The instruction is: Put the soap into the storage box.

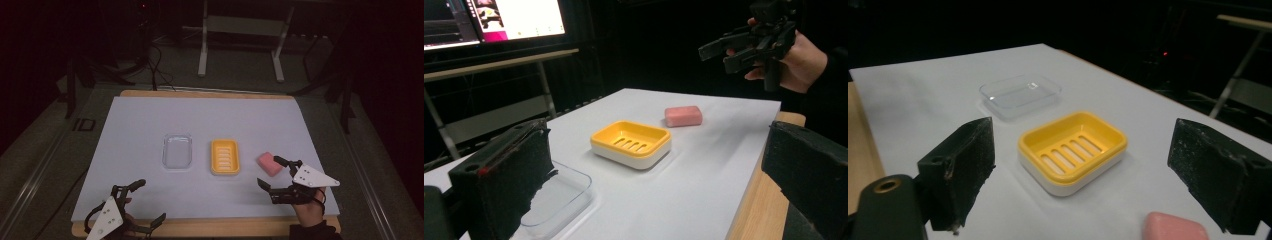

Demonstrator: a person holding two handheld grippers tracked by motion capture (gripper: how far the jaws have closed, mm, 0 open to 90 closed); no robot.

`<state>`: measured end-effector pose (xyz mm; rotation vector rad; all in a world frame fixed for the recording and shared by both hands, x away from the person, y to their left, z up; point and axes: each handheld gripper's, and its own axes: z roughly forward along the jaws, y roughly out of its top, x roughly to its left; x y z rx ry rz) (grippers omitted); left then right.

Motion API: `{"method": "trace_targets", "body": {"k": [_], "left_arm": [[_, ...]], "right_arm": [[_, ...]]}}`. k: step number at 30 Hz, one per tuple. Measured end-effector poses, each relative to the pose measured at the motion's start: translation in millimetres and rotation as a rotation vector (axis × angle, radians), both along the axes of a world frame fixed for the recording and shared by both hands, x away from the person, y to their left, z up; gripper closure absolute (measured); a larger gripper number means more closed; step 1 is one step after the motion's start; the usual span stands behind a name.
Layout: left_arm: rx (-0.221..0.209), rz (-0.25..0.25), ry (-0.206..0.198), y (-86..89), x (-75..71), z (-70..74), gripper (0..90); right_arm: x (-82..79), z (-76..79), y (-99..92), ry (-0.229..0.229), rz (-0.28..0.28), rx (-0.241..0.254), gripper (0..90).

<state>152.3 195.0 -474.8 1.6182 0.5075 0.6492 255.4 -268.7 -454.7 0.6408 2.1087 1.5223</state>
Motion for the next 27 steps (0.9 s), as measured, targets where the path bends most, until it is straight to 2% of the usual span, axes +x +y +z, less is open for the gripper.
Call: {"method": "trace_targets", "body": {"k": [5,9,15,17,19,23,27], "left_arm": [[0.008,0.006,-0.002,-0.4,0.0,-0.3,0.5],[0.032,0.011,-0.006,-1.5,-0.5,-0.6,0.5],[0.041,0.024,-0.004,-2.0,0.4,-0.7,0.5],[0.045,0.026,0.0,-2.1,0.8,-0.8,0.5],[0.052,0.029,0.002,-2.3,0.3,-0.9,0.5],[0.057,0.034,0.0,-2.2,-1.3,-0.3,0.5],[0.068,0.042,0.003,-3.0,-1.2,-0.5,0.5]], "right_arm": [[0.5,-0.8,2.9,0.001,0.012,-0.01,11.8],[0.6,-1.3,6.1,0.006,0.012,-0.018,11.7],[4.1,-3.5,8.4,0.005,-0.01,-0.073,11.8],[5.6,-4.0,8.2,0.017,-0.031,-0.079,11.8],[6.7,-5.0,9.6,0.059,-0.074,-0.088,11.8],[8.9,-8.4,14.7,0.079,-0.169,-0.152,11.8],[10.1,-8.0,16.5,0.109,-0.222,-0.167,11.8]]}}
